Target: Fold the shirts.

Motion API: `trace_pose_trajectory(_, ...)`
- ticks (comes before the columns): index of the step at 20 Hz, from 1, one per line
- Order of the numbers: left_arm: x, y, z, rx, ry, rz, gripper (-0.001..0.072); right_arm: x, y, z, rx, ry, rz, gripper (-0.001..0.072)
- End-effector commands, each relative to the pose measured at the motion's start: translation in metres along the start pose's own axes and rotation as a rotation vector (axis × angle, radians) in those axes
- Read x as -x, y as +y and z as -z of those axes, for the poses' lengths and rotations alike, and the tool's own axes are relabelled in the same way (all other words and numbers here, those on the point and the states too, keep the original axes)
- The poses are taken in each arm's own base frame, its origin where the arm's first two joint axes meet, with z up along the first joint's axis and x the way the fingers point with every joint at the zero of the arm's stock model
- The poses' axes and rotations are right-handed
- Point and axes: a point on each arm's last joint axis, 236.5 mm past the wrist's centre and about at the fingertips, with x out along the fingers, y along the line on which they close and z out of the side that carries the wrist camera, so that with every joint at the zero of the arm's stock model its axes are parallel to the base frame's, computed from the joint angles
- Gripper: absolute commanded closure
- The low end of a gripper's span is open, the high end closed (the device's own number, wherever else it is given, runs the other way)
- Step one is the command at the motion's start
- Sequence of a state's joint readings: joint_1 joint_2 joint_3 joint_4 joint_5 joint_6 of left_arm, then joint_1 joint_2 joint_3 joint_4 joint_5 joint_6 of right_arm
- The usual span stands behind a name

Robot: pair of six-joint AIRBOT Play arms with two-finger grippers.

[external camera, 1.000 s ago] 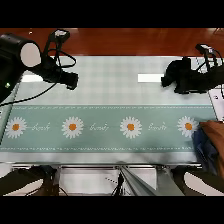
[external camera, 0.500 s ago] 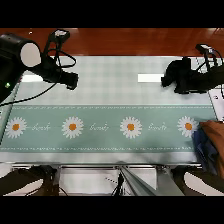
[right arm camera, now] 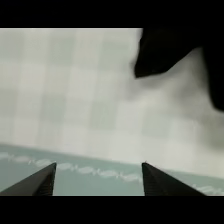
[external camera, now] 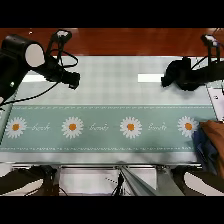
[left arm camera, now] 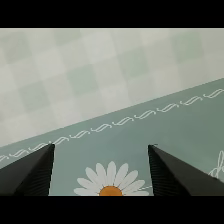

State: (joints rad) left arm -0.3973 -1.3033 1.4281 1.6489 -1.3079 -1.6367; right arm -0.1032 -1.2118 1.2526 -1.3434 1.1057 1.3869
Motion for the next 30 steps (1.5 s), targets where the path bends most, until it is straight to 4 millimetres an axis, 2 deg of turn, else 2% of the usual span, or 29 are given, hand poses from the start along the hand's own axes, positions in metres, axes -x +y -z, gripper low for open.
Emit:
trace_pose_trajectory(1,-0.009,-0.001,0.001,-0.002,0.018,-0.001,-0.0005,0.022,-0.065,-0.084,-0.048,-0.374,0.273,0.0126)
trace_pose_trajectory(2,-0.011,-0.001,0.000,-0.003,0.020,-0.001,-0.0005,0.031,-0.085,-0.104,-0.042,-0.464,0.358,0.0126)
trace_pose_trajectory(3,-0.012,-0.001,0.001,-0.003,0.023,-0.001,-0.0005,0.032,-0.097,-0.115,-0.033,-0.509,0.399,0.0126)
trace_pose_trajectory(4,-0.012,-0.001,0.001,-0.003,0.024,-0.001,-0.0005,0.023,-0.108,-0.117,-0.046,-0.498,0.413,0.0126)
trace_pose_trajectory(6,-0.012,-0.001,0.001,-0.003,0.024,-0.002,-0.0005,-0.007,-0.132,-0.106,-0.119,-0.415,0.414,0.0120)
trace_pose_trajectory(8,-0.012,-0.001,0.001,-0.004,0.024,-0.002,-0.0005,-0.044,-0.150,-0.087,-0.216,-0.323,0.385,0.0108)
trace_pose_trajectory(12,-0.012,-0.001,0.001,-0.003,0.024,-0.002,-0.0005,-0.107,-0.171,-0.043,-0.347,-0.173,0.335,0.0106)
trace_pose_trajectory(14,-0.012,-0.001,0.001,-0.003,0.024,-0.001,-0.0005,-0.132,-0.170,-0.028,-0.377,-0.121,0.314,0.0105)
trace_pose_trajectory(19,-0.013,-0.001,-0.002,-0.003,0.012,-0.001,-0.0004,-0.188,-0.143,0.000,-0.405,-0.019,0.224,0.0123)
trace_pose_trajectory(20,-0.013,-0.001,-0.004,-0.003,0.004,0.000,-0.0005,-0.194,-0.139,0.003,-0.397,-0.009,0.220,0.0171)
trace_pose_trajectory(21,-0.013,-0.001,-0.006,-0.003,-0.003,0.000,-0.0004,-0.197,-0.135,0.002,-0.383,-0.008,0.218,0.0361)
trace_pose_trajectory(22,-0.013,-0.001,-0.008,-0.004,-0.013,0.001,-0.0004,-0.195,-0.133,-0.001,-0.368,-0.015,0.218,0.0618)
trace_pose_trajectory(23,-0.012,-0.001,-0.009,-0.004,-0.019,0.001,-0.0005,-0.188,-0.131,-0.007,-0.360,-0.031,0.217,0.0679)
trace_pose_trajectory(24,-0.012,-0.001,-0.010,-0.015,-0.021,0.001,-0.0005,-0.175,-0.130,-0.017,-0.352,-0.060,0.216,0.0680)
trace_pose_trajectory(26,-0.007,-0.001,-0.010,-0.032,-0.018,0.000,-0.0004,-0.130,-0.123,-0.049,-0.301,-0.158,0.216,0.0681)
trace_pose_trajectory(28,0.010,0.000,-0.016,-0.028,-0.027,0.000,-0.0004,-0.063,-0.105,-0.088,-0.233,-0.298,0.199,0.0681)
trace_pose_trajectory(30,0.043,0.002,-0.034,-0.019,-0.090,0.001,-0.0004,0.018,-0.072,-0.123,-0.152,-0.467,0.163,0.0682)
